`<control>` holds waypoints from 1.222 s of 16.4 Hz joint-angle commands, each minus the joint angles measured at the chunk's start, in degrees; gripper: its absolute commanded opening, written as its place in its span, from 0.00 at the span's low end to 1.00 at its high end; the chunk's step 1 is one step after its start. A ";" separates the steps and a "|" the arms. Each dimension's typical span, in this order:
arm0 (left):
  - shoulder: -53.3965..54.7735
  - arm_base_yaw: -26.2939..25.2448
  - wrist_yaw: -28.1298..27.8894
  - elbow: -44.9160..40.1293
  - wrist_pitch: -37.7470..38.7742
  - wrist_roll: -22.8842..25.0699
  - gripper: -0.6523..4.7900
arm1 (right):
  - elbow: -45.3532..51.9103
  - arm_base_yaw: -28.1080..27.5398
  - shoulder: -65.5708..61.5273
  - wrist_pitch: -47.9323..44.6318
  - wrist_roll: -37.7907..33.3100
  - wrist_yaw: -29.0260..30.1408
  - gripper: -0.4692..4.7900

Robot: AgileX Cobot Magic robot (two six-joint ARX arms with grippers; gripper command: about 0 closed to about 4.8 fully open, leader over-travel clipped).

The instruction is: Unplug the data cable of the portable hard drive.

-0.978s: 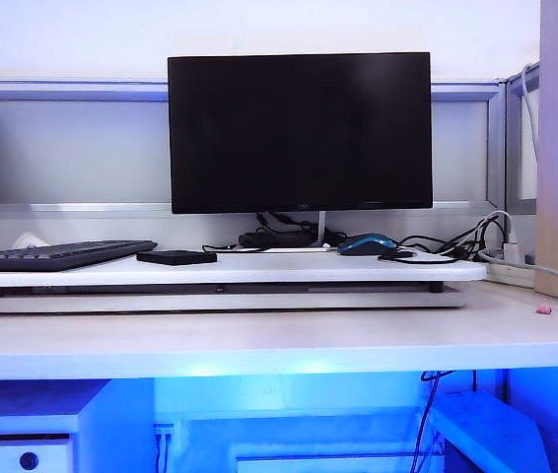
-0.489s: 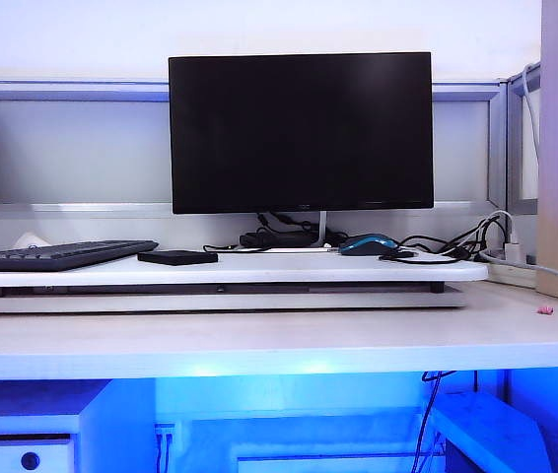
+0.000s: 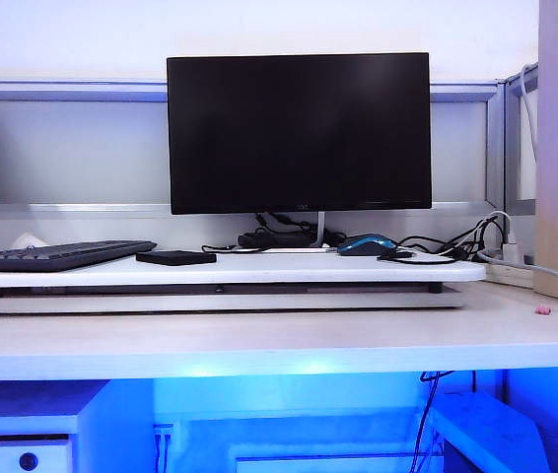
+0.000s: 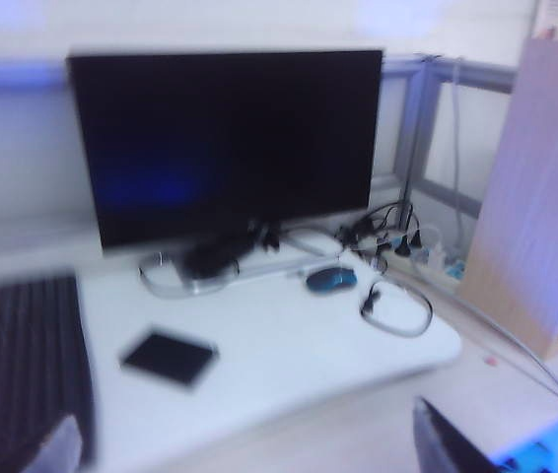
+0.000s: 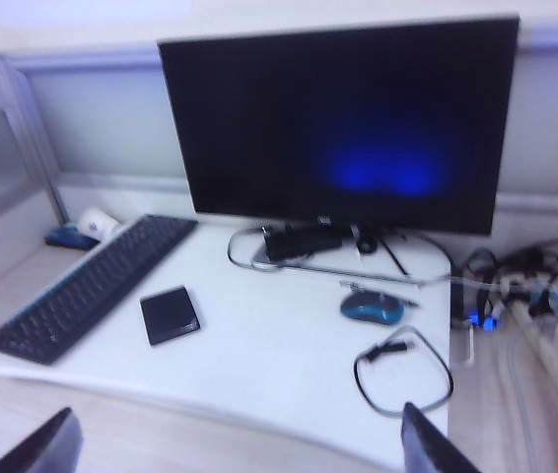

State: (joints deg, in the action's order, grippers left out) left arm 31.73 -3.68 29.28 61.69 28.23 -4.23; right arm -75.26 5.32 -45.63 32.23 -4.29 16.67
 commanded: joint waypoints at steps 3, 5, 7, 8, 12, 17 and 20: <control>-10.32 -0.04 0.31 -13.51 -2.12 -4.81 1.00 | 17.07 0.02 7.78 -10.73 -3.21 -0.04 0.88; -15.85 -0.07 0.20 -21.24 -5.05 -5.27 1.00 | 31.12 0.02 15.91 -21.88 -6.67 -0.66 0.86; -18.73 -0.04 0.07 -27.32 -7.72 -6.69 1.00 | 39.04 0.02 21.29 -26.40 -7.41 -2.51 0.82; -19.67 -0.07 0.02 -29.18 -8.50 -7.02 1.00 | 41.03 0.04 22.86 -27.34 -7.48 -2.91 0.82; -26.34 -0.04 -2.27 -41.53 -15.54 -9.03 1.00 | 53.86 0.04 32.54 -30.93 -7.52 -6.34 0.82; -28.79 -0.04 -9.99 -48.70 -15.47 -9.75 0.60 | 64.83 0.04 39.39 -30.91 -8.17 -6.34 0.50; -28.79 -0.04 -13.99 -50.99 -15.47 -12.72 0.43 | 67.65 0.04 39.45 -30.84 -9.46 -6.71 0.35</control>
State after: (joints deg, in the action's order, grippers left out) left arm 2.94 -3.68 17.21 11.29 13.65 -14.98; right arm -8.01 5.34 -6.17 2.44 -12.64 10.44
